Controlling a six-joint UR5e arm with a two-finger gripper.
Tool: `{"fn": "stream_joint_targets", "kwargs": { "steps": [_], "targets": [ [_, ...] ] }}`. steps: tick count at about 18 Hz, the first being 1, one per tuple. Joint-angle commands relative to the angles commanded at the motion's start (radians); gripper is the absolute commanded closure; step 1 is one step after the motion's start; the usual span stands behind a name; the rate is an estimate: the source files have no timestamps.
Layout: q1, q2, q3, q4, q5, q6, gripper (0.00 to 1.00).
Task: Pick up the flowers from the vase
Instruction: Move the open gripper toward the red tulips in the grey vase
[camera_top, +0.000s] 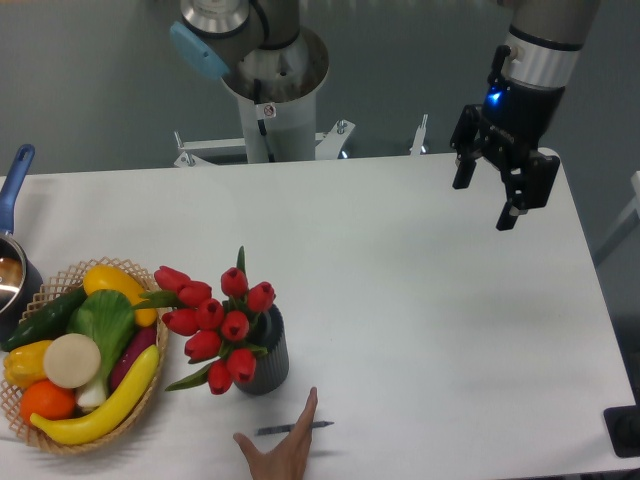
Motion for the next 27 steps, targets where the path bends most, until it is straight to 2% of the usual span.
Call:
{"fn": "stream_joint_targets", "kwargs": {
  "steps": [3,7,10,13,17,19,24,27],
  "targets": [
    [-0.002,0.008,-0.031,0.002,-0.049,-0.017,0.0],
    [-0.002,0.014,-0.064,0.005,-0.175,-0.217,0.0],
    [-0.011,0.014,-0.064,0.005,-0.199,-0.301,0.0],
    [-0.014,0.012,-0.067,0.009,-0.209,-0.312,0.0],
    [-0.018,0.02,-0.129,0.084,-0.253,-0.319,0.0],
    [-0.023,0.021,-0.137,0.091,-0.253,-0.319,0.0],
    [-0.101,0.005,-0.135,0.092,-0.255,-0.344,0.0],
    [-0.15,-0.024,-0.137,0.092,-0.258,-0.359,0.0]
  ]
}}
